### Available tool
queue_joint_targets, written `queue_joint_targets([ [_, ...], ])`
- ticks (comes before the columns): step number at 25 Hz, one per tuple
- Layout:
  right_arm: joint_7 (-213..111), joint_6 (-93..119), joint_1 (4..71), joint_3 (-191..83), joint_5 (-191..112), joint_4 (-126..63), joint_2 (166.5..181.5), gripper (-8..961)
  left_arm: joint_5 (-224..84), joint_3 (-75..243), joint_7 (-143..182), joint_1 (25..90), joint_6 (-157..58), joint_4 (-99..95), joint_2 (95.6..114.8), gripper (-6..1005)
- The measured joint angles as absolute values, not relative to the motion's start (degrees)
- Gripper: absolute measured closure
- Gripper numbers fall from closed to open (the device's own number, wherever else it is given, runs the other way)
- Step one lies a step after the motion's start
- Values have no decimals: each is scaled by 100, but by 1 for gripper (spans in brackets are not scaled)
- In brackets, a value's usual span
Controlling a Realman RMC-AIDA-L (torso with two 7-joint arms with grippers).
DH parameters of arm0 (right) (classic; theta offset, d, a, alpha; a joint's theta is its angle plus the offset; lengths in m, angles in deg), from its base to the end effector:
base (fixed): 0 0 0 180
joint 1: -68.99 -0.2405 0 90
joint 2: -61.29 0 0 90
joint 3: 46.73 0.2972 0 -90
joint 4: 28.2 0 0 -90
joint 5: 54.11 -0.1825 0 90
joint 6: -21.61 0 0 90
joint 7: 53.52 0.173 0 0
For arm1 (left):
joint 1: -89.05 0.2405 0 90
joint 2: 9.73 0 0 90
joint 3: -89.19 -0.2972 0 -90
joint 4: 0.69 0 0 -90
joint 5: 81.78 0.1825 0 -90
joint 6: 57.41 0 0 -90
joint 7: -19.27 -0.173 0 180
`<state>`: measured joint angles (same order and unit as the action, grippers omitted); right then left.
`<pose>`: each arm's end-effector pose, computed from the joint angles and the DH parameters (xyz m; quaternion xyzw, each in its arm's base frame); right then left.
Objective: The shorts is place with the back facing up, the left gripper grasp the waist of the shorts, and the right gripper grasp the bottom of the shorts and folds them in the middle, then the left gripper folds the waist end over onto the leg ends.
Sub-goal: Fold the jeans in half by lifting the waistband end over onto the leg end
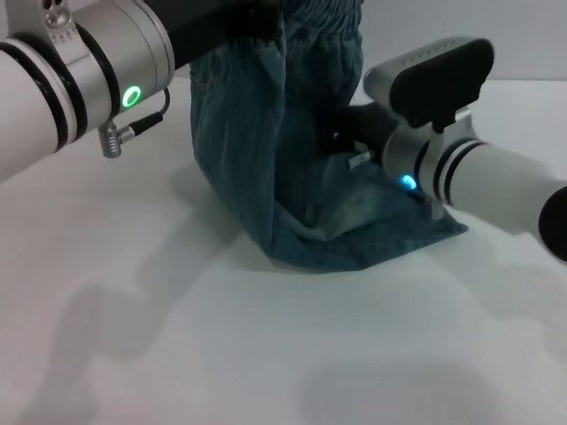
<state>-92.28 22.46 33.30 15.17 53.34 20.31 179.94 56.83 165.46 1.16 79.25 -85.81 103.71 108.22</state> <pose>0.1944 0.4269 -0.1269 -0.8598 0.2829 0.1574 0.3949 -0.1227 0.3428 -0.0057 -0.8407 -0.2377 -0.2775 0.3996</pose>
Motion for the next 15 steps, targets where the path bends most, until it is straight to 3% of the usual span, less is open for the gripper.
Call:
queue_joint_targets([
  [9, -9232, 2600, 3231, 2418, 6129, 2098, 17992, 935, 5683, 16406, 116, 8035, -8601, 10458, 10813, 936],
  [15, -9208, 2850, 3777, 1986, 6068, 2530, 18030, 933, 5683, 16371, 116, 8001, -8569, 10311, 10824, 931],
])
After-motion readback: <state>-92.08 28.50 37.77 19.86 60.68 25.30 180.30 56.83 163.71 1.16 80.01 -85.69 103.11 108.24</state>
